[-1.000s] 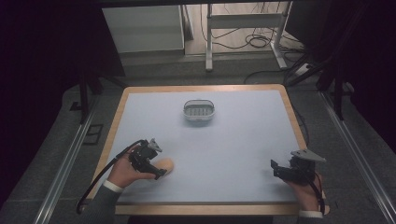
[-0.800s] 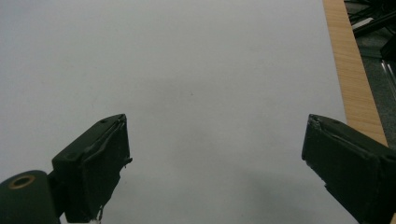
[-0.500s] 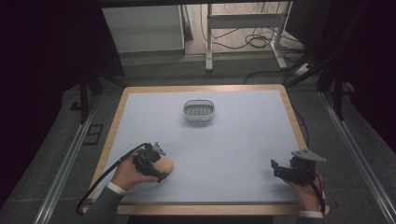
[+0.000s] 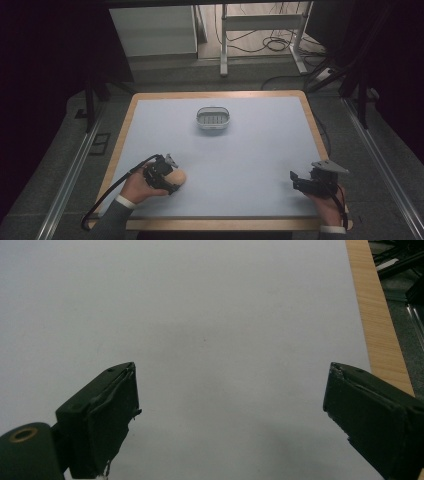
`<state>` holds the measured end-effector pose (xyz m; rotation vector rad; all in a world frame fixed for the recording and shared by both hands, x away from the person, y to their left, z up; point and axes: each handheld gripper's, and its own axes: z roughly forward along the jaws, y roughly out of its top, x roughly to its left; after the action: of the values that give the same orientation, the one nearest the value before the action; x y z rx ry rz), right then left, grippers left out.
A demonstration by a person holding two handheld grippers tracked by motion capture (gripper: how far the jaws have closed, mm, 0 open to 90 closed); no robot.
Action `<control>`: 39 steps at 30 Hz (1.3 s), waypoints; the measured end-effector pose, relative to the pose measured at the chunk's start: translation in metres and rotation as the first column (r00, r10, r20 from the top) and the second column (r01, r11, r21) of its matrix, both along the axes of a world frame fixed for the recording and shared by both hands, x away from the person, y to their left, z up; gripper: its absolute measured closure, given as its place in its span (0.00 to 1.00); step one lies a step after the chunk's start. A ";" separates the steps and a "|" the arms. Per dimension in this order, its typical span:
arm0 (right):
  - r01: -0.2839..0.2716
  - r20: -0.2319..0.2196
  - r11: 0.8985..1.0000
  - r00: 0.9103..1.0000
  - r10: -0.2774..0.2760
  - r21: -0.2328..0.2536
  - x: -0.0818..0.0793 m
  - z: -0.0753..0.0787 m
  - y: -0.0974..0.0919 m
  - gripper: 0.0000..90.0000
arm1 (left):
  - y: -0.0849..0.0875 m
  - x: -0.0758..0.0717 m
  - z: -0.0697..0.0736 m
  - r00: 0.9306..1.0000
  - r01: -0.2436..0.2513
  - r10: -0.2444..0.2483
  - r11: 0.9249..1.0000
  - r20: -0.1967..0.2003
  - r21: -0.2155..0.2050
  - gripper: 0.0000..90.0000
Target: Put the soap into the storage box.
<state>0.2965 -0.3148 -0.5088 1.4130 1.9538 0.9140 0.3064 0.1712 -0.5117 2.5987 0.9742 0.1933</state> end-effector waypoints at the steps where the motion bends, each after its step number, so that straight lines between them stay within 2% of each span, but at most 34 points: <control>1: 0.001 0.000 1.000 1.000 -0.001 0.000 0.000 0.000 0.000 0.08 | 0.000 0.000 0.000 1.000 0.001 -0.001 1.000 0.000 0.000 0.36; 6: 0.001 0.002 1.000 1.000 -0.001 -0.002 0.000 0.000 0.000 0.08 | 0.000 -0.001 0.000 1.000 0.002 -0.002 1.000 0.005 0.004 0.36; 7: 0.001 0.003 1.000 1.000 -0.001 -0.002 0.000 0.000 0.000 0.08 | -0.001 -0.001 -0.002 1.000 0.003 -0.003 1.000 -0.003 0.018 0.35; 9: 0.004 -0.001 1.000 1.000 -0.004 0.002 0.000 0.000 -0.001 0.08 | -0.002 0.000 -0.003 1.000 0.002 -0.002 1.000 -0.008 0.019 0.34; 20: 0.010 0.001 1.000 1.000 -0.010 0.002 0.000 0.000 -0.001 0.08 | -0.001 0.001 -0.001 1.000 0.010 -0.010 1.000 -0.002 0.002 0.37; 26: 0.009 0.003 1.000 1.000 -0.009 0.005 0.000 0.001 -0.003 0.08 | 0.004 0.005 0.012 1.000 0.015 -0.015 0.999 0.003 -0.039 0.37; 30: 0.012 0.002 1.000 1.000 -0.012 0.007 0.000 0.000 -0.002 0.08 | 0.004 0.007 0.017 1.000 0.012 -0.012 0.999 0.003 -0.053 0.37; 32: 0.010 -0.002 1.000 1.000 -0.010 0.005 0.000 0.000 -0.002 0.08 | 0.005 0.008 0.020 1.000 0.019 -0.019 0.999 0.005 -0.043 0.37; 37: 0.017 -0.003 1.000 1.000 -0.017 0.006 0.000 -0.001 -0.003 0.08 | 0.005 0.009 0.026 1.000 0.028 -0.027 0.997 0.014 -0.076 0.37; 39: 0.018 -0.003 1.000 1.000 -0.018 0.007 0.000 0.000 -0.003 0.08 | 0.004 0.011 0.027 1.000 0.027 -0.026 0.997 0.017 -0.076 0.37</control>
<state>0.2967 -0.3178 -0.5093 1.4348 1.9388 0.9117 0.3175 0.1756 -0.4845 2.5350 0.9224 0.1669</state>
